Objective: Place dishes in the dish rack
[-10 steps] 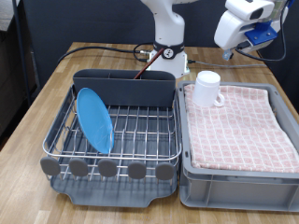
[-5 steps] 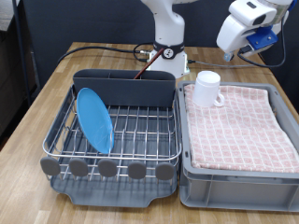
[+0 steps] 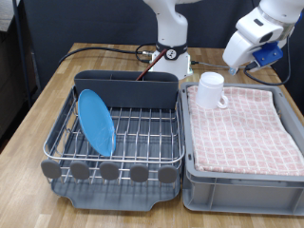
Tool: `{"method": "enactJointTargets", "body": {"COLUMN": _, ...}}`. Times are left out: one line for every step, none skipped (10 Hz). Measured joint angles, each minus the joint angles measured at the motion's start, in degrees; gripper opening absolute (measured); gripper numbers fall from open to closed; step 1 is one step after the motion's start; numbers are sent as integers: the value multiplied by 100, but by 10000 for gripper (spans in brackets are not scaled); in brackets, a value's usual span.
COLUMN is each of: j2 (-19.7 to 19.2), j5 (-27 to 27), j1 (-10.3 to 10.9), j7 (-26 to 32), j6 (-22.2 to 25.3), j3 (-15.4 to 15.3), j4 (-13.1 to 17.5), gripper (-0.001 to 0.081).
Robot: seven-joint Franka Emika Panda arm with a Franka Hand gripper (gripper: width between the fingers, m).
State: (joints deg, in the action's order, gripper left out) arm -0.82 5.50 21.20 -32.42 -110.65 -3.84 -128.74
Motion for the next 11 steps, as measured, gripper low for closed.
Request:
{"method": "enactJointTargets", "body": {"j2": -93, "j5": 22, "j1": 0, "j7": -19, "j6": -96, "j3": 2, "j4": -48, "gripper": 802}}
{"method": "enactJointTargets", "body": {"j2": -181, "j5": 31, "j1": -1, "j7": -23, "j6": -212, "j3": 6, "j4": -108, "gripper": 802}}
{"method": "enactJointTargets", "body": {"j2": -274, "j5": 40, "j1": -1, "j7": -23, "j6": -314, "j3": 10, "j4": -153, "gripper": 802}}
{"method": "enactJointTargets", "body": {"j2": -360, "j5": 44, "j1": -1, "j7": -23, "j6": -412, "j3": 13, "j4": -195, "gripper": 802}}
{"method": "enactJointTargets", "body": {"j2": -433, "j5": 55, "j1": -2, "j7": -23, "j6": -503, "j3": 14, "j4": -247, "gripper": 802}}
{"method": "enactJointTargets", "body": {"j2": -498, "j5": 97, "j1": -2, "j7": -23, "j6": -580, "j3": 16, "j4": -288, "gripper": 802}}
{"method": "enactJointTargets", "body": {"j2": -551, "j5": 155, "j1": -2, "j7": -23, "j6": -663, "j3": 20, "j4": -341, "gripper": 802}}
{"method": "enactJointTargets", "body": {"j2": -593, "j5": 198, "j1": -2, "j7": -26, "j6": -754, "j3": 27, "j4": -405, "gripper": 802}}
{"method": "enactJointTargets", "body": {"j2": -638, "j5": 242, "j1": -4, "j7": -29, "j6": -840, "j3": 36, "j4": -457, "gripper": 802}}
{"method": "enactJointTargets", "body": {"j2": -674, "j5": 254, "j1": -5, "j7": -30, "j6": -928, "j3": 51, "j4": -510, "gripper": 802}}
{"method": "enactJointTargets", "body": {"j2": -699, "j5": 259, "j1": -5, "j7": -29, "j6": -1004, "j3": 69, "j4": -557, "gripper": 802}}
